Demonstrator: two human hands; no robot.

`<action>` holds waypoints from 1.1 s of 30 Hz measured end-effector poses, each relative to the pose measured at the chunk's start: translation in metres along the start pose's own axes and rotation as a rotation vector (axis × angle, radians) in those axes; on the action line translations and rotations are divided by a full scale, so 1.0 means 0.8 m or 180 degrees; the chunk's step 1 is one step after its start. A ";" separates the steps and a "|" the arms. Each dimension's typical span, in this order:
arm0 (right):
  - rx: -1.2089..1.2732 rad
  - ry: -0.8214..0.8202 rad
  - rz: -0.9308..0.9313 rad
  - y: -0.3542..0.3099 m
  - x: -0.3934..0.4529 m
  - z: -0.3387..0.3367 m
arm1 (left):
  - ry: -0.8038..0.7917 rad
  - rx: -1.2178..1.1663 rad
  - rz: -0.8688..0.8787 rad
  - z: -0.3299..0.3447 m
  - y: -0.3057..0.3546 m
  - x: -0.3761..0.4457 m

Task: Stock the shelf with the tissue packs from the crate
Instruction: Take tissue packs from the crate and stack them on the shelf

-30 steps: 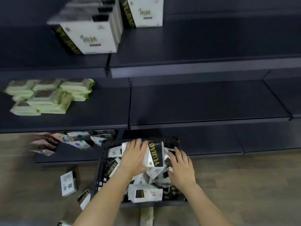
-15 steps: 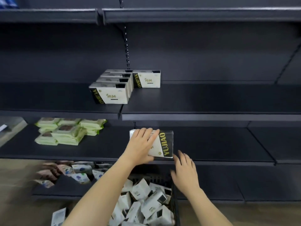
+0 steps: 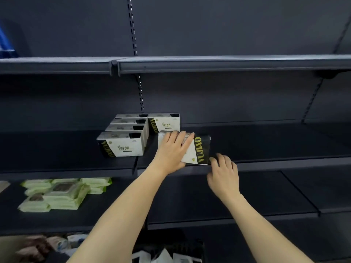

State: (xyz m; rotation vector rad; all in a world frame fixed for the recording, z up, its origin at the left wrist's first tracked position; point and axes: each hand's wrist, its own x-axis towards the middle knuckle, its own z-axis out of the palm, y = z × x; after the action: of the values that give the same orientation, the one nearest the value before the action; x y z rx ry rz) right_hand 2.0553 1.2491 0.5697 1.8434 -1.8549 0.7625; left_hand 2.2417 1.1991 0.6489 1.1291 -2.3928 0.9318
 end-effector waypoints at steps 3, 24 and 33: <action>-0.0031 -0.0015 -0.0026 -0.002 0.029 0.006 | -0.0050 0.0059 0.0004 0.018 -0.015 0.016; 0.0415 -0.0874 -0.0586 0.013 0.117 0.062 | -0.0636 -0.0505 -0.0239 0.101 -0.062 0.033; 0.0583 -0.1323 -0.0553 0.015 0.132 0.069 | -0.1263 -0.0904 -0.0634 0.095 -0.085 0.035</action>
State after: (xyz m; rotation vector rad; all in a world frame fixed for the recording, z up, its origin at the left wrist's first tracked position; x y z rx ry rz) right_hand 2.0444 1.1320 0.5940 2.3929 -1.8754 0.5313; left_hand 2.2754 1.0995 0.6375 1.5110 -2.5403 0.3096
